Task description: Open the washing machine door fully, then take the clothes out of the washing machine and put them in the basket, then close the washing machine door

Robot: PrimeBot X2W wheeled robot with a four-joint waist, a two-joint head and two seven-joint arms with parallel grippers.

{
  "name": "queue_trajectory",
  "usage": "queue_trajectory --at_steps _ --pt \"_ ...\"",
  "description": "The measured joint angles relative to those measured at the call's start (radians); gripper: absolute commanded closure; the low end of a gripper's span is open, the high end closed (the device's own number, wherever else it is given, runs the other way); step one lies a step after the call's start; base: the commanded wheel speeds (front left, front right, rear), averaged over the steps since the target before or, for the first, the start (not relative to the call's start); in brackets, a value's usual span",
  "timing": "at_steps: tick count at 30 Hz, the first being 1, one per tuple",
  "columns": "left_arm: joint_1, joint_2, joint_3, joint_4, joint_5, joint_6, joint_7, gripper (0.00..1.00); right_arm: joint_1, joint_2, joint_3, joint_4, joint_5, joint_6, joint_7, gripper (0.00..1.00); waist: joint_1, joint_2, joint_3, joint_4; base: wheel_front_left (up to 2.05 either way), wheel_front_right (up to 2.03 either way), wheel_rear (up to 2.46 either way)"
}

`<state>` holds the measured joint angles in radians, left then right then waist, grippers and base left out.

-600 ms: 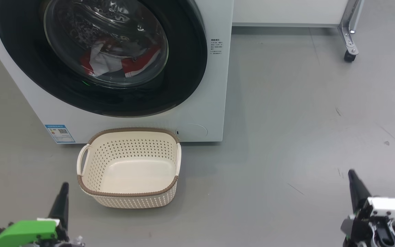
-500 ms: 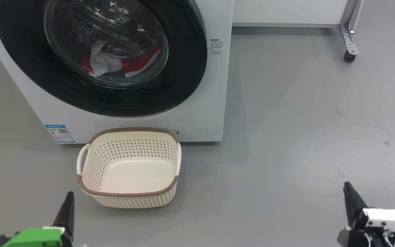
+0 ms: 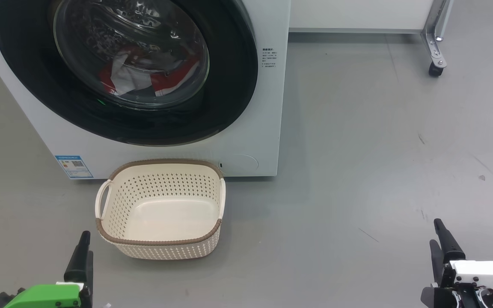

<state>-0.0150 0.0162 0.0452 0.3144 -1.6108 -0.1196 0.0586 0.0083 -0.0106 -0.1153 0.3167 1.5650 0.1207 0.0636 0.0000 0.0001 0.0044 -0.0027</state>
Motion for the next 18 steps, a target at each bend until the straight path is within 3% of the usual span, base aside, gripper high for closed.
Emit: queue_trajectory --at_steps 18 --pt "-0.002 0.001 -0.005 -0.030 0.073 0.000 -0.061 0.00 -0.005 -0.003 -0.010 -0.049 -0.162 0.000 -0.064 0.00 0.0000 0.0000 0.004 0.008 0.00 0.00 0.00"
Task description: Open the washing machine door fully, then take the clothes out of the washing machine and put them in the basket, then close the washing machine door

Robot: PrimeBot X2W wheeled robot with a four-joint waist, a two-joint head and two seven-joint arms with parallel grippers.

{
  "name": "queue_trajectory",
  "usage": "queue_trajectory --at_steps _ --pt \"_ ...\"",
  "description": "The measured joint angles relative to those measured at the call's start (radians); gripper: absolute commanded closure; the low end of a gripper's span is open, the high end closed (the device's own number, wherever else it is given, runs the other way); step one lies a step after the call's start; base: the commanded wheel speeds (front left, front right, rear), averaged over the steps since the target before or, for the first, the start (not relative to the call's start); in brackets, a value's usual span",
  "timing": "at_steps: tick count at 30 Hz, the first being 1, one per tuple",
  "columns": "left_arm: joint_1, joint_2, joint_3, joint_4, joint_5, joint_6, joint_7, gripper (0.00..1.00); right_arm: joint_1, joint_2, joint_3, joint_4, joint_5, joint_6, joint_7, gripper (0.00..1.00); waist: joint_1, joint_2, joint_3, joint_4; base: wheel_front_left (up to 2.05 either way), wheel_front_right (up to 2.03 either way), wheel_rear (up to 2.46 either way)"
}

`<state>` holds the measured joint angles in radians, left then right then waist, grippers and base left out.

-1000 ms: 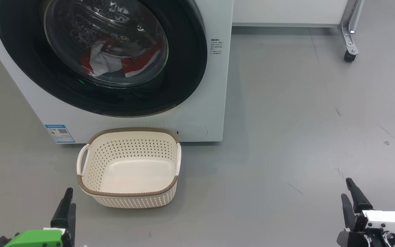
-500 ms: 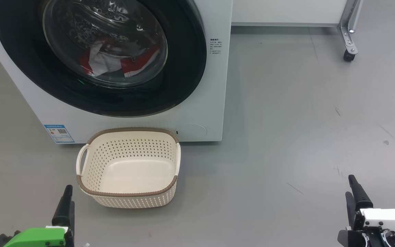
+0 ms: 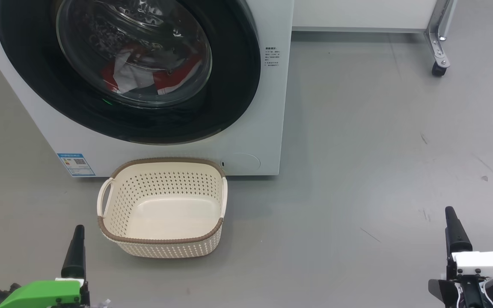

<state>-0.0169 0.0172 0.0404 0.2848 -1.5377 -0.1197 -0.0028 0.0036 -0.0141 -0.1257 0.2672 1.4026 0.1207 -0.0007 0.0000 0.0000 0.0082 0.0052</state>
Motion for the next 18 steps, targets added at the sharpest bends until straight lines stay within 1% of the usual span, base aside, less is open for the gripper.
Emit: queue_trajectory --at_steps 6,12,18 --pt "-0.004 0.000 0.005 -0.012 0.035 0.000 -0.022 0.00 -0.012 -0.001 0.001 -0.026 -0.065 0.000 -0.022 0.00 0.0000 0.0000 -0.001 0.005 0.00 0.00 0.00" --pt "-0.014 0.001 0.010 -0.035 0.098 0.000 -0.042 0.00 -0.016 -0.002 0.007 -0.052 -0.140 0.000 -0.042 0.00 0.0000 0.0000 -0.001 0.010 0.00 0.00 0.00" --pt "-0.028 0.001 0.013 -0.055 0.166 0.000 -0.062 0.00 -0.024 -0.004 0.025 -0.073 -0.245 0.000 -0.063 0.00 0.0000 0.0000 0.001 0.016 0.00 0.00 0.00"
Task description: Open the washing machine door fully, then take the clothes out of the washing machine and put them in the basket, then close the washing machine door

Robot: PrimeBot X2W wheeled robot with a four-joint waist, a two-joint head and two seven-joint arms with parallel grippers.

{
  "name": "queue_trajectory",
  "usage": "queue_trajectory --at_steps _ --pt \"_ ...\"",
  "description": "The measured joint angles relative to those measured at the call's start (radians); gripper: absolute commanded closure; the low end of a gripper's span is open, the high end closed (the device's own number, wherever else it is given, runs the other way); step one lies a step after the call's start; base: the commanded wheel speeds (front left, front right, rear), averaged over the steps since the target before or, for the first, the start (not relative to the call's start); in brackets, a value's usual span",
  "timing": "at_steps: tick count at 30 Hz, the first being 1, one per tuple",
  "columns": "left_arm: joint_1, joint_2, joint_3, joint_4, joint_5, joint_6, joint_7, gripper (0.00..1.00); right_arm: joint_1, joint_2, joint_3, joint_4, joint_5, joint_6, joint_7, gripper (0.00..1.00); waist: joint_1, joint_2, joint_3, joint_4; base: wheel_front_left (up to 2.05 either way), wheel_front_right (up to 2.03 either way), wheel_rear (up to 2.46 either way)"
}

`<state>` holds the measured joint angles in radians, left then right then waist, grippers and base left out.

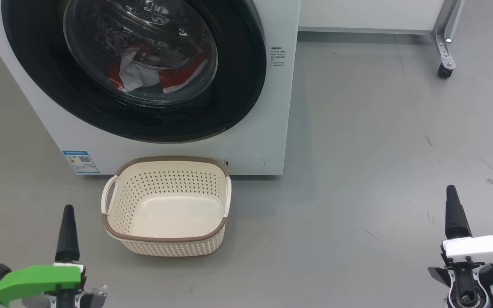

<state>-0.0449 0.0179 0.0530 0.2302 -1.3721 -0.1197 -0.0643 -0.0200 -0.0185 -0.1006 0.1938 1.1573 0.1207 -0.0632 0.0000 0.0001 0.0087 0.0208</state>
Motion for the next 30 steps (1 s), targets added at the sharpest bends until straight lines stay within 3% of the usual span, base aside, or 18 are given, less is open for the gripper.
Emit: queue_trajectory --at_steps 14,30 --pt "-0.017 0.002 -0.007 -0.053 0.316 0.000 -0.045 0.00 -0.013 -0.023 0.040 -0.043 -0.244 -0.011 -0.048 0.00 0.0000 0.0000 0.010 0.009 0.00 0.00 0.00" --pt "-0.025 0.006 -0.085 -0.099 0.644 0.019 -0.106 0.00 -0.014 -0.034 0.093 -0.047 -0.514 -0.052 -0.102 0.00 0.0000 0.0000 0.024 0.016 0.00 0.00 0.00"
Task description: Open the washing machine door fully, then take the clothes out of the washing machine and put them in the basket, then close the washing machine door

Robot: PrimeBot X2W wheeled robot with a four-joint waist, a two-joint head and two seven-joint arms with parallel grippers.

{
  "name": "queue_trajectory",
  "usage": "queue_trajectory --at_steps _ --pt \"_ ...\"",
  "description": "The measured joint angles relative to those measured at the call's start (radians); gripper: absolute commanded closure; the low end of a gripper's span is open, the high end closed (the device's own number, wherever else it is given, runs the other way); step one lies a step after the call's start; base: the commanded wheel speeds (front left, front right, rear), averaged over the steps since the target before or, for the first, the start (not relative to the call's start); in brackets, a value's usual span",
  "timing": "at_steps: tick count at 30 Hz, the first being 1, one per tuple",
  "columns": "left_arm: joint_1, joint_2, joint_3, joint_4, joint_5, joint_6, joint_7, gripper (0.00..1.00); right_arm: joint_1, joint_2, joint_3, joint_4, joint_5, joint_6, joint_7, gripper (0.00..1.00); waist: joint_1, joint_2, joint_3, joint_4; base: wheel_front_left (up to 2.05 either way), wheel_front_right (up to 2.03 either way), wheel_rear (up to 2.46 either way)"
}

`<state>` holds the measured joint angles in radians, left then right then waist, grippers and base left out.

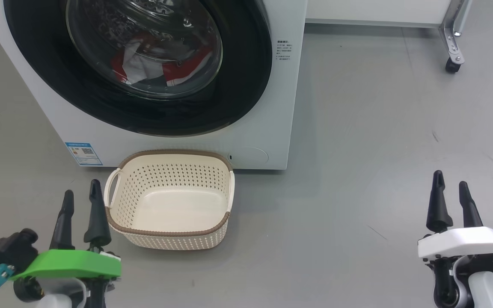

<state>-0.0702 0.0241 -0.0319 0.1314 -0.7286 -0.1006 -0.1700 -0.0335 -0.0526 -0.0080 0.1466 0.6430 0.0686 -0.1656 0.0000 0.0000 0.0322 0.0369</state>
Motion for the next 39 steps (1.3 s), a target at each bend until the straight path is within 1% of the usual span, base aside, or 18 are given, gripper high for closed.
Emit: queue_trajectory --at_steps 4,5,7,8,9,11,20,23,24,27,30,35,39 --pt "-0.012 0.002 -0.025 -0.007 0.094 0.007 -0.017 0.00 0.000 -0.011 0.022 0.006 -0.086 -0.003 -0.018 0.00 0.0000 0.0000 0.002 0.001 0.00 0.00 0.00" --pt "-0.012 0.002 -0.033 -0.008 0.118 0.008 -0.021 0.00 0.000 -0.012 0.025 0.007 -0.102 -0.010 -0.021 0.00 0.0000 0.0000 0.003 0.001 0.00 0.00 0.00" --pt "-0.012 0.002 -0.046 -0.006 0.166 0.010 -0.025 0.00 0.000 -0.013 0.029 0.009 -0.132 -0.012 -0.027 0.00 0.0000 0.0000 0.003 0.001 0.00 0.00 0.00" --pt "-0.012 0.002 -0.046 -0.006 0.166 0.010 -0.025 0.00 0.000 -0.013 0.029 0.009 -0.132 -0.012 -0.027 0.00 0.0000 0.0000 0.003 0.001 0.00 0.00 0.00" --pt "-0.012 0.002 -0.054 -0.004 0.188 0.017 -0.030 0.00 -0.001 -0.014 0.032 0.011 -0.150 -0.019 -0.031 0.00 0.0000 0.0000 0.004 0.001 0.00 0.00 0.00" --pt "-0.012 0.003 -0.068 0.004 0.235 0.025 -0.035 0.00 -0.001 -0.015 0.039 0.016 -0.180 -0.020 -0.037 0.00 0.0000 0.0000 0.004 0.000 0.00 0.00 0.00" --pt "-0.012 0.007 -0.123 0.032 0.413 0.053 -0.065 0.00 -0.006 -0.015 0.068 0.043 -0.302 -0.045 -0.069 0.00 0.0000 0.0000 -0.002 -0.001 0.00 0.00 0.00" --pt "-0.012 0.008 -0.135 0.046 0.436 0.072 -0.079 0.00 -0.006 -0.015 0.075 0.052 -0.341 -0.047 -0.078 0.00 0.0000 0.0000 -0.005 -0.001 0.00 0.00 0.00" --pt "-0.012 0.008 -0.138 0.053 0.447 0.078 -0.079 0.00 -0.006 -0.015 0.077 0.055 -0.351 -0.053 -0.079 0.00 0.0000 0.0000 -0.005 -0.001 0.00 0.00 0.00" --pt "-0.011 0.009 -0.145 0.070 0.447 0.087 -0.079 0.00 -0.006 -0.015 0.082 0.069 -0.357 -0.054 -0.084 0.00 0.0000 0.0000 -0.008 -0.002 0.00 0.00 0.00" --pt "-0.010 0.009 -0.151 0.091 0.435 0.101 -0.079 0.00 -0.006 -0.015 0.087 0.086 -0.357 -0.053 -0.084 0.00 0.0000 0.0000 -0.010 -0.002 0.00 0.00 0.00" --pt "-0.007 0.010 -0.154 0.127 0.375 0.127 -0.079 0.00 -0.006 -0.014 0.090 0.099 -0.356 -0.053 -0.083 0.00 0.0000 0.0000 -0.012 -0.002 0.00 0.00 0.00" --pt "-0.007 0.010 -0.162 0.149 0.377 0.135 -0.079 0.00 -0.006 -0.013 0.092 0.107 -0.355 -0.053 -0.081 0.00 0.0000 0.0000 -0.007 -0.003 0.00 0.00 0.00"
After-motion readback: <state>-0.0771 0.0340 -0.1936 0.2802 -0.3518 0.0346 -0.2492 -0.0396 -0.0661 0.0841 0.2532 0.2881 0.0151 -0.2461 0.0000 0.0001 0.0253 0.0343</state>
